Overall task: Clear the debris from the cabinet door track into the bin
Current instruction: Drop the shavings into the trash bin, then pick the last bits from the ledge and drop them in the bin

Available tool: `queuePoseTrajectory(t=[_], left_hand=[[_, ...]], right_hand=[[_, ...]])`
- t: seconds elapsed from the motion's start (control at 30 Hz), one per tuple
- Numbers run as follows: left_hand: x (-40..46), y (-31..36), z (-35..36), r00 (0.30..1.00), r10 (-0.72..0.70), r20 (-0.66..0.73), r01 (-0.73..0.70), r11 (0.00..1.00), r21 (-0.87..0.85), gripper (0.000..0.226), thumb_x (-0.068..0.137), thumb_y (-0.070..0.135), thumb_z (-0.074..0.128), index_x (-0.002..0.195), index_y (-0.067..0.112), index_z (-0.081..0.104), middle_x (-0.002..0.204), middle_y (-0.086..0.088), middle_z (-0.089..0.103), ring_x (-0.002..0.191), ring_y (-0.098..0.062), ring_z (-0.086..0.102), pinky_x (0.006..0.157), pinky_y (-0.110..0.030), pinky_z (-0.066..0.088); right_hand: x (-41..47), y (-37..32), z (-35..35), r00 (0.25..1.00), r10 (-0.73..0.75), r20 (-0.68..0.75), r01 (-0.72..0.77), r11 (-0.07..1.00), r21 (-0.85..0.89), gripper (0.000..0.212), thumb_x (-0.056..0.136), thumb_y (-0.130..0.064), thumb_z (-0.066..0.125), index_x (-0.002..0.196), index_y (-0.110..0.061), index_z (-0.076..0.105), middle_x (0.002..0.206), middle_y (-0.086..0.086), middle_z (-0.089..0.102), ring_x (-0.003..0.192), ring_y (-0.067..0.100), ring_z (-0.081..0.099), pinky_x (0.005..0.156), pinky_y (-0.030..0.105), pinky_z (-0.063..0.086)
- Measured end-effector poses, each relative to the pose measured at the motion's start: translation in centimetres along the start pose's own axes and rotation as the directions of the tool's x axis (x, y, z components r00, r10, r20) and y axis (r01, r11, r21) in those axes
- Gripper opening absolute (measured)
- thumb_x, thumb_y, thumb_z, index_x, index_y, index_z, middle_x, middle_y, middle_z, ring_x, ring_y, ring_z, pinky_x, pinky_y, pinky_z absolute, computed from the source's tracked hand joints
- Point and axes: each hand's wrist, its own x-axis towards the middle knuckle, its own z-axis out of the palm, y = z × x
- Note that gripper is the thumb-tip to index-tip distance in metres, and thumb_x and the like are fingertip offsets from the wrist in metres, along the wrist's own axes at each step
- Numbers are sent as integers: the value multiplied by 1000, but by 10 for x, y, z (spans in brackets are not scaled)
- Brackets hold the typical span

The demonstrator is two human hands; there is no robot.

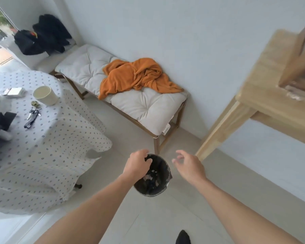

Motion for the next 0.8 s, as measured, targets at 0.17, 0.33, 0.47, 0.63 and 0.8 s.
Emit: queuePoseTrajectory(t=[0.17,0.33,0.47,0.63,0.8], left_hand=[[-24,92,-55,973,215,-83,-217,976,-26,35,96,23,66,130,20,66,118,1,71,101,-21,68,91,-39,57],[-50,188,-102,898,417,-137,-421,907,4,30,94,26,68,123,19,69,110,1,72,98,-23,69,85,-39,57],[-66,265,-112,822,550,-149,-554,832,14,30,93,24,70,122,16,71,107,1,76,102,-22,68,88,-35,54],[-77,340,-77,790,607,-89,-609,793,2,36,93,36,72,124,19,70,106,4,76,104,-22,67,89,-36,55],[-66,386,-36,837,532,-126,-533,846,24,41,87,46,71,119,19,71,111,-2,73,104,-29,68,75,-35,48]], right_hand=[[-49,-27,-88,980,-26,-196,41,996,75,41,96,-48,63,135,-34,65,120,-18,72,112,13,66,87,32,48],[-103,-42,-171,925,-21,-378,75,989,129,37,96,-47,63,130,-33,69,117,-20,73,110,14,68,93,34,52],[-135,-30,-234,861,41,-507,49,985,164,28,96,-43,59,118,-34,74,114,-17,74,109,17,68,92,39,54],[-149,13,-294,762,149,-630,-14,977,214,24,96,-37,63,115,-31,75,106,-16,75,103,20,70,81,35,52],[-145,54,-317,730,214,-650,-65,967,245,20,95,-38,65,111,-31,76,96,-18,70,99,22,70,82,35,52]])
